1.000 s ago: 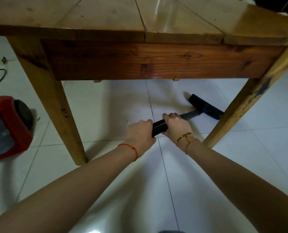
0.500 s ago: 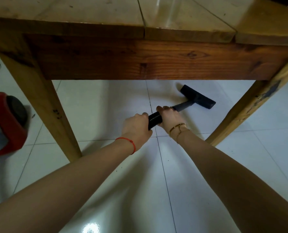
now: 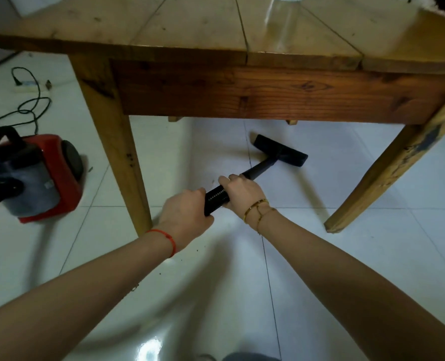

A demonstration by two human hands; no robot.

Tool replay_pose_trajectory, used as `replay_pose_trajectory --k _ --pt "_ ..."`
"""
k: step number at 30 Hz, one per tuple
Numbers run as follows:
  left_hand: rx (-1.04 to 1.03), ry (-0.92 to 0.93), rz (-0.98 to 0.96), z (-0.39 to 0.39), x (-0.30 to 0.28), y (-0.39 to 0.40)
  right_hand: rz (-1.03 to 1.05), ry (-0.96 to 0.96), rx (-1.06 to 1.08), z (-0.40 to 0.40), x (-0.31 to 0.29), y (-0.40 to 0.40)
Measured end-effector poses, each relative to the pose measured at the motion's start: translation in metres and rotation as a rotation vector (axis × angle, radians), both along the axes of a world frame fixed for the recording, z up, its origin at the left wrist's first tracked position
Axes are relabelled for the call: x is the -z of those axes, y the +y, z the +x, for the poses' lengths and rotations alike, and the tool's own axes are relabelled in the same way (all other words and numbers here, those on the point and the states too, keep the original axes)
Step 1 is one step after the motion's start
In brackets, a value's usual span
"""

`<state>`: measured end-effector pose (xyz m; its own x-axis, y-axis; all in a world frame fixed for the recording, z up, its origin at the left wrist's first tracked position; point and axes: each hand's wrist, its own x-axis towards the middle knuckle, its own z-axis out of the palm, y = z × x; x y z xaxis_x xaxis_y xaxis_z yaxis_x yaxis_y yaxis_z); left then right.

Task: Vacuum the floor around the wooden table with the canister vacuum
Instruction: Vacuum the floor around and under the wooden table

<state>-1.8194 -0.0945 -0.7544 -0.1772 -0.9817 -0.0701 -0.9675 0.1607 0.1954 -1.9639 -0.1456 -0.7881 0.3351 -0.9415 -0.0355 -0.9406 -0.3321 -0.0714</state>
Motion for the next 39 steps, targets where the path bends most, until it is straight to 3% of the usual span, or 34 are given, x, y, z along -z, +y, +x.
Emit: replay_pose_trajectory --k 8,22,39 --pt "-0.123 -0.048 0.005 0.057 -0.020 0.078 -0.033 -0.018 -0.133 0.061 -0.021 0.075" --pt "-0.159 -0.163 0.085 0.123 -0.056 0.183 -0.072 -0.042 -0.277 0.125 -0.040 0.169" --pt "-0.261 0.001 0.004 0.093 0.018 0.101 -0.029 -0.021 -0.238 0.113 0.020 0.070"
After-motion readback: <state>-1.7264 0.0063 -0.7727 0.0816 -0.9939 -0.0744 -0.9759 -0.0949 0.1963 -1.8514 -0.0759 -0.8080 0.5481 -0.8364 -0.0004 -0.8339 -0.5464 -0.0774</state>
